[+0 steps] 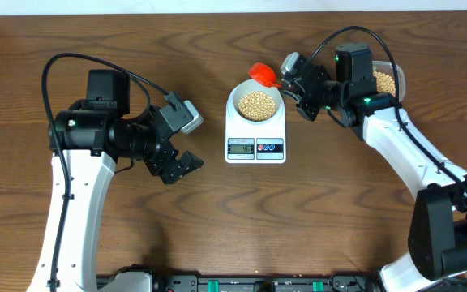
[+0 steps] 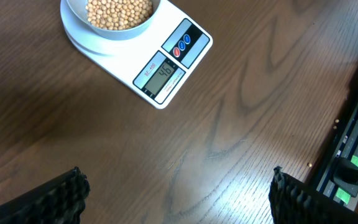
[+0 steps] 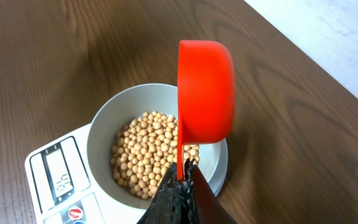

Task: Scoop item into bowl and weigh 50g on scale
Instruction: 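Tilt the scoop with the right gripper, pouring beans into the bowl, then carry the scoop back right and lower it into the bean tub, then drag the red scoop through the soybeans in the tub to fill it, then lift the filled scoop and carry it left over the white bowl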

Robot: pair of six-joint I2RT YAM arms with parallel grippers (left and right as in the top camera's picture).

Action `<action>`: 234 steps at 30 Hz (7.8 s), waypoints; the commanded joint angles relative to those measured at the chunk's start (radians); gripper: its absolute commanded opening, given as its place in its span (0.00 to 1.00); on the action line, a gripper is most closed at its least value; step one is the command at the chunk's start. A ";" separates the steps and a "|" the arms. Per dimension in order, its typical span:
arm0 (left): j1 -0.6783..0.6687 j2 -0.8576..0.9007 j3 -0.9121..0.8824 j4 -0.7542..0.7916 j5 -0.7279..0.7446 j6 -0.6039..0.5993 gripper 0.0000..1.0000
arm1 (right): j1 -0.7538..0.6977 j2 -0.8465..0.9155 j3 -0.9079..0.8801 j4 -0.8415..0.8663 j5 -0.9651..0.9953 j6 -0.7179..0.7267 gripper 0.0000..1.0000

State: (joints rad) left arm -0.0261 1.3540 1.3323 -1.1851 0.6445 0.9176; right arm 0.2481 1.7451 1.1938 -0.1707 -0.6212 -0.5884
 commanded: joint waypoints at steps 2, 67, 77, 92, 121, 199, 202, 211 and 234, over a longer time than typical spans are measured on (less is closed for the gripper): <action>0.004 -0.002 -0.001 -0.003 -0.002 0.013 0.95 | -0.019 -0.069 -0.003 0.021 0.064 -0.011 0.01; 0.004 -0.002 -0.001 -0.003 -0.002 0.013 0.95 | -0.203 -0.002 -0.005 -0.193 0.917 -0.127 0.01; 0.004 -0.002 -0.001 -0.003 -0.002 0.013 0.95 | -0.203 0.008 -0.005 -0.189 0.953 -0.224 0.01; 0.004 -0.002 -0.001 -0.003 -0.002 0.013 0.95 | -0.204 0.009 -0.005 -0.185 0.953 -0.376 0.01; 0.004 -0.002 -0.001 -0.003 -0.002 0.013 0.95 | -0.206 0.083 -0.004 -0.235 0.632 0.106 0.01; 0.004 -0.002 -0.001 -0.003 -0.002 0.013 0.95 | -0.653 -0.024 -0.003 -0.282 -0.191 0.775 0.01; 0.004 -0.002 -0.001 -0.003 -0.002 0.013 0.95 | -0.653 -0.024 -0.003 -0.274 -0.226 0.776 0.01; 0.004 -0.002 -0.001 -0.003 -0.002 0.013 0.95 | -0.619 -0.024 -0.003 -0.196 -0.314 0.829 0.01; 0.004 -0.002 -0.001 -0.003 -0.002 0.013 0.95 | -0.259 -0.024 -0.003 -0.049 -0.323 0.876 0.01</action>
State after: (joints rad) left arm -0.0261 1.3540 1.3323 -1.1851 0.6445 0.9176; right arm -0.0395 1.7454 1.1954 -0.2245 -0.9287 0.2798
